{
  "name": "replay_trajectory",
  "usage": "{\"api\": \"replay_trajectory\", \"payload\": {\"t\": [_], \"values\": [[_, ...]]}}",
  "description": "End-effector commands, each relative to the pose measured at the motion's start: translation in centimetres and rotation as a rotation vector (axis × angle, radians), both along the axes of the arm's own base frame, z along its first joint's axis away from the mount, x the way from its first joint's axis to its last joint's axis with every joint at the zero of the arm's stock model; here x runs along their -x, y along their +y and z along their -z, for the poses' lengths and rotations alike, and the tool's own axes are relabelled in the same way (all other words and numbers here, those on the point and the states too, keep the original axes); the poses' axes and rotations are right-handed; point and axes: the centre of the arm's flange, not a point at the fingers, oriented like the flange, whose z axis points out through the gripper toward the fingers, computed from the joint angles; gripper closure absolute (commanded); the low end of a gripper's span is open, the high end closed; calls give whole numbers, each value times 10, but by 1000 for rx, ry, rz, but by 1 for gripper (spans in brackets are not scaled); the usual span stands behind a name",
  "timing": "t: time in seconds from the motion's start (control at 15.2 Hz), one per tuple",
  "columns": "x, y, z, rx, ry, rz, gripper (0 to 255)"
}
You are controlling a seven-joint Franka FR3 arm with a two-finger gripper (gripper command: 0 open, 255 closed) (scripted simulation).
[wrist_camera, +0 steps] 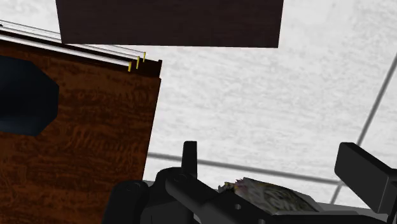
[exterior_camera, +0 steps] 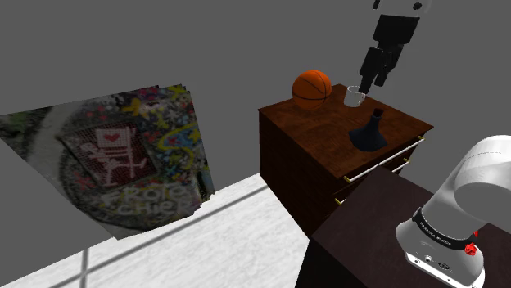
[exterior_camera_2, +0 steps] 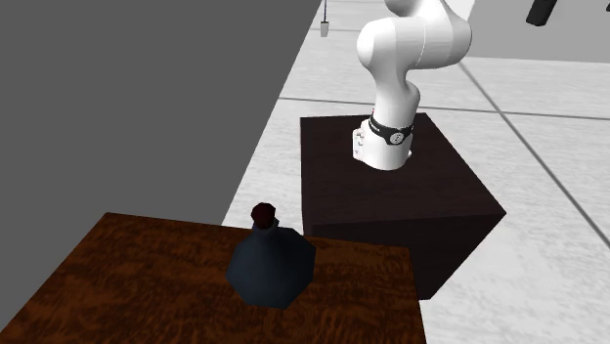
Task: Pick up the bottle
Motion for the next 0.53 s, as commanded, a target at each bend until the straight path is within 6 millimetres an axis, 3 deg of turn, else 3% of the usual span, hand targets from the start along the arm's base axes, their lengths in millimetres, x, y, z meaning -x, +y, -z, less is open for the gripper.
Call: {"api": "replay_trajectory", "payload": {"t": [0.0,0.46], "values": [[0,0,0,0,0,0,0],[-12,-72,51,21,-8,4,0]]}}
